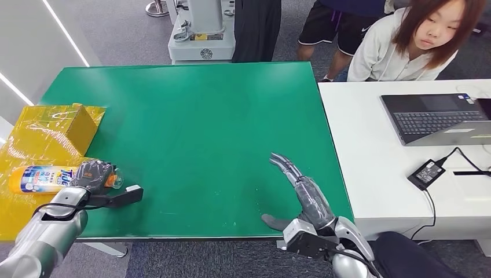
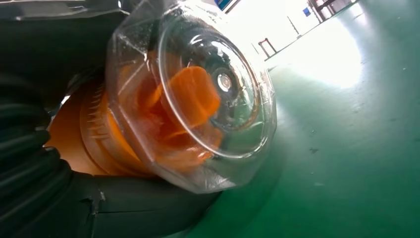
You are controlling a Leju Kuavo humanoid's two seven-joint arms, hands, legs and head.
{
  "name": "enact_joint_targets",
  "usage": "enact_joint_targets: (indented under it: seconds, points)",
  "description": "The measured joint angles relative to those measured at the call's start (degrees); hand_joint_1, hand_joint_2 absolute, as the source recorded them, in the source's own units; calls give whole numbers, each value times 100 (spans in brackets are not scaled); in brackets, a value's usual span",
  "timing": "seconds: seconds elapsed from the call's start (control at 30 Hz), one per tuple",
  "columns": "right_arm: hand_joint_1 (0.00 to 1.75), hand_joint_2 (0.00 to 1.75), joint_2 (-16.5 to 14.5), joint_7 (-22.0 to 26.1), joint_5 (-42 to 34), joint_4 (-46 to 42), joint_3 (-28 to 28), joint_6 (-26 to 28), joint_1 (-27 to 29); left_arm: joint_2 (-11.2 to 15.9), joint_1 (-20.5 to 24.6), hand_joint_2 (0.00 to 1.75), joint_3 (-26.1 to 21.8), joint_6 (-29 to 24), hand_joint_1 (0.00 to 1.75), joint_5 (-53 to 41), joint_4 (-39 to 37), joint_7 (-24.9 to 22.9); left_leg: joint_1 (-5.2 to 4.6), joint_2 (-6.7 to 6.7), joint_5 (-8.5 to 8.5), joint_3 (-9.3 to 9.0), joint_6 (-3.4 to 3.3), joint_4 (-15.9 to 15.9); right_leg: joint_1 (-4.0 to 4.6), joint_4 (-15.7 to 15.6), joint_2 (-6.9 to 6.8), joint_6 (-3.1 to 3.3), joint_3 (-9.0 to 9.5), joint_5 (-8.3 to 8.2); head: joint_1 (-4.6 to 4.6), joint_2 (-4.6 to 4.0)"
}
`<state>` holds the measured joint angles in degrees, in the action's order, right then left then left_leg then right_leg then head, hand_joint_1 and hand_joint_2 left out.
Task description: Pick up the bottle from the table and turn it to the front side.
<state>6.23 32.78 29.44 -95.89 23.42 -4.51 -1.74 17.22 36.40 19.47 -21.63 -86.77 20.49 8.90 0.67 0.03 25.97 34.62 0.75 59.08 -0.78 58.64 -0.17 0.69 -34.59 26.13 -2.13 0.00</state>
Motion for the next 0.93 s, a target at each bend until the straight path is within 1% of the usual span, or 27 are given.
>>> enact_joint_targets:
  seconds: [0.1,0.13,0.23,0.27,0.4,0.47,0.6,0.7,0.93]
  points:
    - [0,175,0,-5,1,36,57,2,-34,-28,25,175,0,-8,175,0,-60,-20,0,-5,-3,-1,3,0,0,1,-6,0,3,0,0,0]
    - [0,175,0,-9,5,45,68,4,-39,-33,32,175,0,-9,148,1,-75,-24,0,-7,-4,-1,3,0,0,1,-8,0,3,0,0,0]
    - [0,175,1,-60,56,63,120,20,-70,-63,46,175,0,-81,17,10,-116,-145,0,-11,-6,-1,3,0,0,1,-13,0,6,0,0,0]
    - [0,175,2,-97,69,68,160,27,-94,-79,45,175,-1,-134,0,28,-131,-250,0,-12,-6,0,3,-1,0,1,-14,0,7,0,1,0]
    - [0,175,2,-233,25,140,412,61,-249,-117,4,175,-55,-299,0,252,-203,-761,0,-8,-8,-1,6,-2,0,3,-10,1,8,-2,1,0]
    - [0,175,2,-246,-38,208,521,90,-308,-106,-38,175,-169,-347,0,454,-239,-856,0,-3,-7,-6,7,-3,0,4,-2,2,10,-3,0,0]
    - [0,175,3,-244,-169,306,610,111,-345,-62,-155,175,-492,-576,0,823,-268,-761,0,2,-5,-17,10,-8,0,4,9,5,13,-2,-1,0]
    - [0,175,10,-242,-218,352,623,110,-359,-55,-194,175,-677,-642,0,898,-273,-737,0,2,-5,-22,10,-15,0,4,8,7,15,0,1,0]
    - [0,175,21,-235,-238,396,634,110,-362,-56,-220,175,-851,-650,0,907,-280,-737,0,9,-5,-38,11,-23,0,4,16,13,23,3,0,0]
